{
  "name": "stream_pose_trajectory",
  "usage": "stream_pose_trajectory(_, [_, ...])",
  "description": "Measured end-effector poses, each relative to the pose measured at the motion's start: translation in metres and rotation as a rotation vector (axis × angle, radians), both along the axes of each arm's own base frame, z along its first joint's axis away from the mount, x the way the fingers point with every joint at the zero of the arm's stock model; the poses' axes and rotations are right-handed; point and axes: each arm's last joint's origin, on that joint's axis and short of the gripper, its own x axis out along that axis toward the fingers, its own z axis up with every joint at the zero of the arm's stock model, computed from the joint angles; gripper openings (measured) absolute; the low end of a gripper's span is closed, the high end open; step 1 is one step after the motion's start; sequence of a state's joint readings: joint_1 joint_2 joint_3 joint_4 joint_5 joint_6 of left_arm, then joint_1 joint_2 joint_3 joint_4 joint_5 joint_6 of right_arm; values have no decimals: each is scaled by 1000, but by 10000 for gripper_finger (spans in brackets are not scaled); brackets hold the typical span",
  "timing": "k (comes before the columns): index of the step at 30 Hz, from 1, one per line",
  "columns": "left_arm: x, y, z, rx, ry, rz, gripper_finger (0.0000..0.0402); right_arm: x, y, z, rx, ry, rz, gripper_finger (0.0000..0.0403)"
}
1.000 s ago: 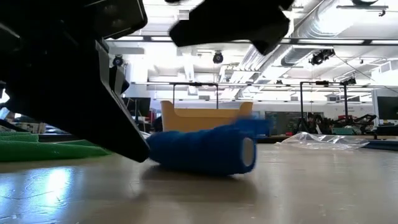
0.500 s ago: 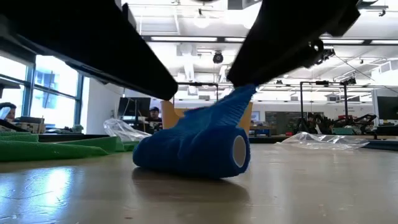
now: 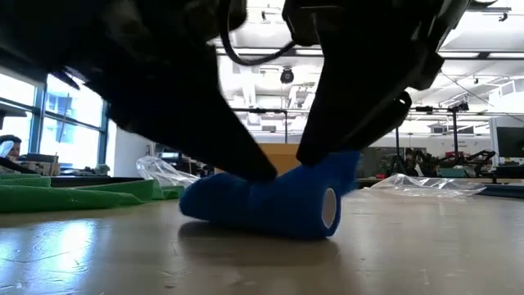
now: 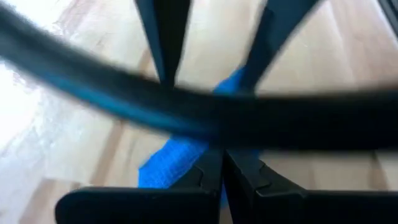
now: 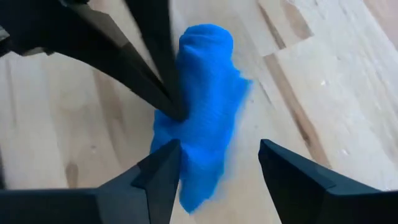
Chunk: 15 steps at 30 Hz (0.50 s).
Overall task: Roll bandage
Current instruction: Roll the blue bandage
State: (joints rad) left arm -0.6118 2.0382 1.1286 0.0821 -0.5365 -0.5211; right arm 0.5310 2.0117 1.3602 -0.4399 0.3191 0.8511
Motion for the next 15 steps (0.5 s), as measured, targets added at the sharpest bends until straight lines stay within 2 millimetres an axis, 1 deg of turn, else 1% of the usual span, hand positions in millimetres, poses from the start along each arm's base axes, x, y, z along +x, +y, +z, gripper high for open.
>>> stream_pose_trajectory(8, [-17,-20,-6,5,23,-48,7,2,2,2,40,-12,9,210])
stream_pose_trajectory(11, [-20,-24,-6,18,8,-41,7,6,5,5,77,-60,29,210])
stream_pose_trajectory(15, [-21,-25,-5,14,-2,-32,7,12,9,10,114,-121,108,210])
